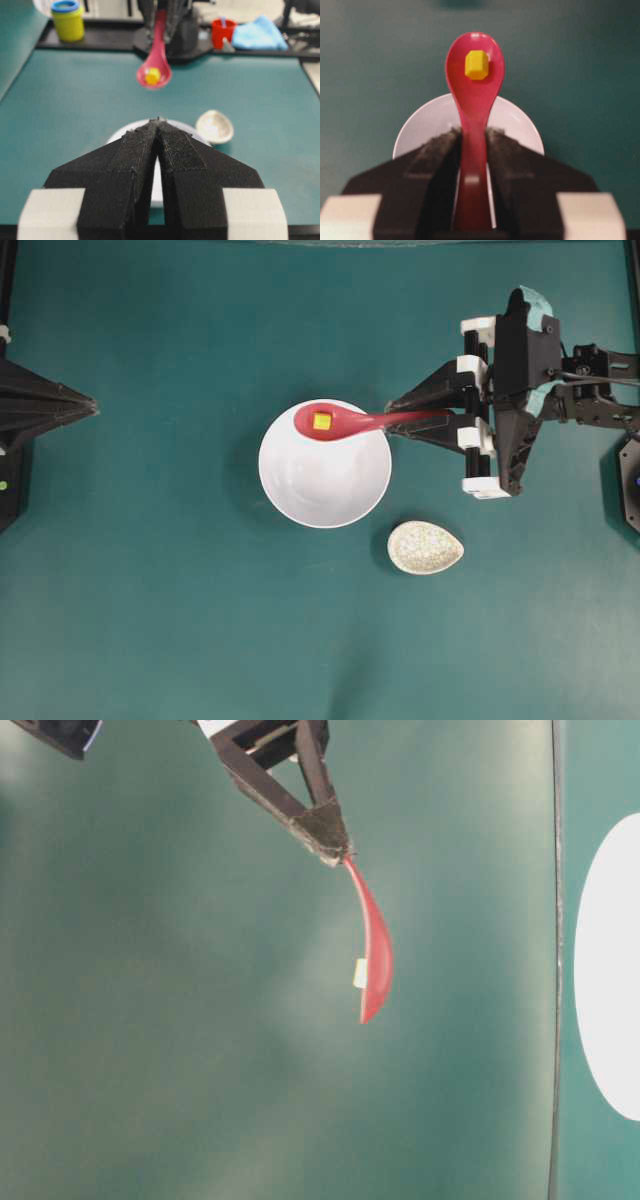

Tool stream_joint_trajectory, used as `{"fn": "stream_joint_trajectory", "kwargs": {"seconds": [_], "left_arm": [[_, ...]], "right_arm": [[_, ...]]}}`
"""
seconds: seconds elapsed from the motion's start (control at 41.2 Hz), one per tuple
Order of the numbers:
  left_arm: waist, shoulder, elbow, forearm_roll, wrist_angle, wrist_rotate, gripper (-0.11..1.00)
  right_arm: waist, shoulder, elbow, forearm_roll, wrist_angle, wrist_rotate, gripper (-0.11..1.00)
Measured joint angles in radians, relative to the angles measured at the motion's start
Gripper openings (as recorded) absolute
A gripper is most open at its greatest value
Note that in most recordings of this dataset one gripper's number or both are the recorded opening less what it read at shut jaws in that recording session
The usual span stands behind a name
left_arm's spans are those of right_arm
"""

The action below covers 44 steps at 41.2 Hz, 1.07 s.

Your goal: Scoop the yellow hexagonal prism block from the bowl with a spoon using the right arm.

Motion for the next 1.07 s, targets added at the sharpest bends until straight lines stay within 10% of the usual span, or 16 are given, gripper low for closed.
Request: {"fn": "stream_joint_trajectory", "kwargs": {"seconds": [1.069], "left_arm": [[0.000,-0.002,0.000,0.000,0.000,0.025,0.03]], "right_arm": [[0.000,-0.005,0.000,-0.006,0.003,0.000,0.24]]}}
